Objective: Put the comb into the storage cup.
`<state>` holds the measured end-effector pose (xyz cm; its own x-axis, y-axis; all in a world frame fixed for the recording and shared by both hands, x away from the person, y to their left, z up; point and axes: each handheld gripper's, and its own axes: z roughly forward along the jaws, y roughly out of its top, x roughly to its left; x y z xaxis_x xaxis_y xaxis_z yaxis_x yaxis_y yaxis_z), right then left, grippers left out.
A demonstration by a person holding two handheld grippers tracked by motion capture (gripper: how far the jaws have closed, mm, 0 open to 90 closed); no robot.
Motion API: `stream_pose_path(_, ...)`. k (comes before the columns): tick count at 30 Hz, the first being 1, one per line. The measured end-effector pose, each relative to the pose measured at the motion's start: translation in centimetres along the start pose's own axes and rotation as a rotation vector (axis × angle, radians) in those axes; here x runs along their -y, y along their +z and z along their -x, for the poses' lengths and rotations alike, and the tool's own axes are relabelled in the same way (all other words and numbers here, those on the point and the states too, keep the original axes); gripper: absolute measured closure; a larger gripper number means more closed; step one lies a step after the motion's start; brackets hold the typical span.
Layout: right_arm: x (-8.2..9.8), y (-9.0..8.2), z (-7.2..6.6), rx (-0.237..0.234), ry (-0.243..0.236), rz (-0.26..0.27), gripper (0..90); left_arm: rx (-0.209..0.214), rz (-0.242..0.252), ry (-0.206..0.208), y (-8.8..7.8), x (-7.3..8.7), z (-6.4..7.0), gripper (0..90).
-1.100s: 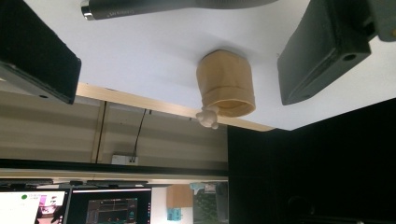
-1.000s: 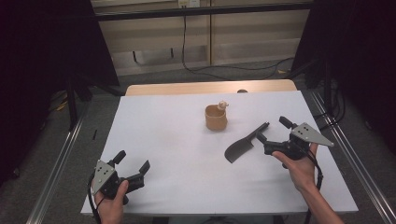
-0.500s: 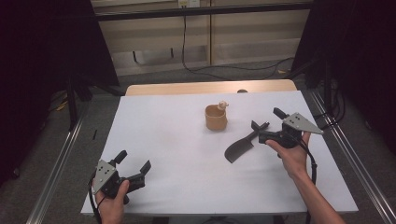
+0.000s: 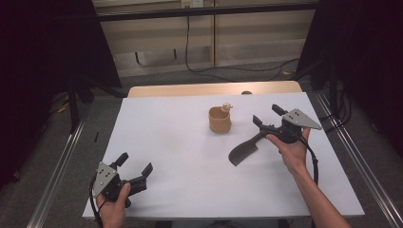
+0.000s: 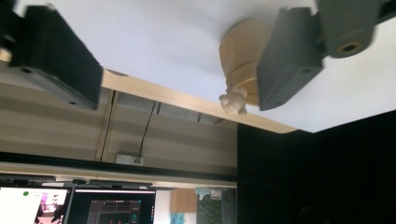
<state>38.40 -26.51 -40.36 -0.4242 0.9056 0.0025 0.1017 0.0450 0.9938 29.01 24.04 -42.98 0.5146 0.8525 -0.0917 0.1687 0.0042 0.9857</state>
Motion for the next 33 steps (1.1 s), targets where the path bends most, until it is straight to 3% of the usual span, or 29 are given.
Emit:
stream_pose_path(2,-0.1,0.2,0.2,0.001,-0.001,0.004,20.4,-0.001,0.0,0.002,0.0,0.0,0.0,4.0)
stream_pose_path(4,-0.2,0.5,0.5,-0.011,-0.003,0.008,31.2,-0.002,0.001,0.002,0.0,0.0,0.0,4.0)
stream_pose_path(6,-0.2,0.8,0.7,-0.008,0.006,0.01,32.4,0.001,-0.002,0.004,0.0,0.0,0.1,4.0)
stream_pose_path(8,0.0,1.1,0.9,-0.016,0.014,0.005,41.4,0.002,-0.001,0.007,0.1,0.0,0.1,4.0)
stream_pose_path(14,0.2,1.6,1.4,-0.029,0.031,0.003,53.8,0.001,0.002,0.006,0.0,0.0,0.0,4.0)
stream_pose_path(24,0.6,1.8,2.0,-0.075,0.057,-0.01,89.5,0.007,0.002,0.004,0.1,0.0,0.1,4.0)
stream_pose_path(30,0.1,1.8,2.0,-0.093,0.057,-0.037,90.0,0.006,-0.005,-0.001,0.2,0.0,0.0,3.9)
stream_pose_path(33,-0.1,2.0,2.4,-0.094,0.063,-0.089,90.0,0.01,-0.004,0.004,0.2,0.0,0.1,4.0)
